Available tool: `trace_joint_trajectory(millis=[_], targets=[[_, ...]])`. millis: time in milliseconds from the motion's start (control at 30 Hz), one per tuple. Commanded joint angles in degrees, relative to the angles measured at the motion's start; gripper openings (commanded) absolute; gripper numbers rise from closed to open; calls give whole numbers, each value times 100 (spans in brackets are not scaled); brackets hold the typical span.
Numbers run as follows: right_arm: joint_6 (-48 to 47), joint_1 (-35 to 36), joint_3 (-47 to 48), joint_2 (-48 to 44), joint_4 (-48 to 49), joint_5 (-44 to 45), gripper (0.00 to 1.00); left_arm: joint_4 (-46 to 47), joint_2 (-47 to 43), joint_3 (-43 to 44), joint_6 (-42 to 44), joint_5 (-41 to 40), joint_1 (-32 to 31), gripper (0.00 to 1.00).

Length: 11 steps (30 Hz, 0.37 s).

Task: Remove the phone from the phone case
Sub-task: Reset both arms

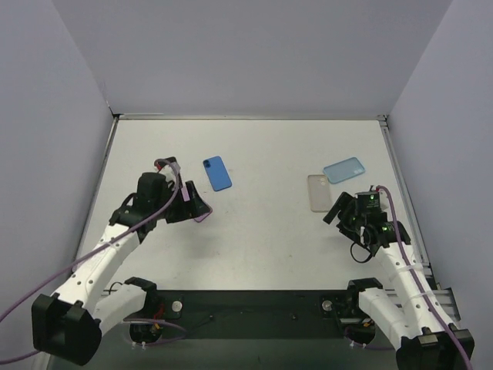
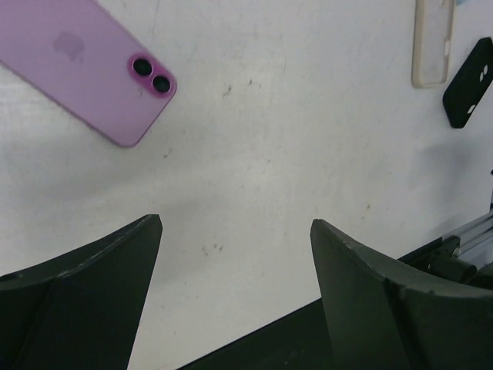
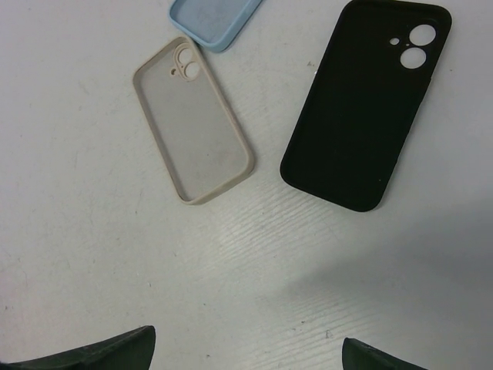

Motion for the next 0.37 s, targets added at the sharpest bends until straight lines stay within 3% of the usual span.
trace_joint_trajectory(millis=[0, 200, 333], targets=[[162, 143, 83, 52, -238, 538, 97, -71, -984, -896, -415, -66, 51, 89], [188, 196, 83, 131, -238, 591, 97, 35, -1820, -1328, -829, 14, 51, 89], [206, 213, 118, 263, -247, 608, 97, -71, -1883, -1267, -811, -145, 60, 89]])
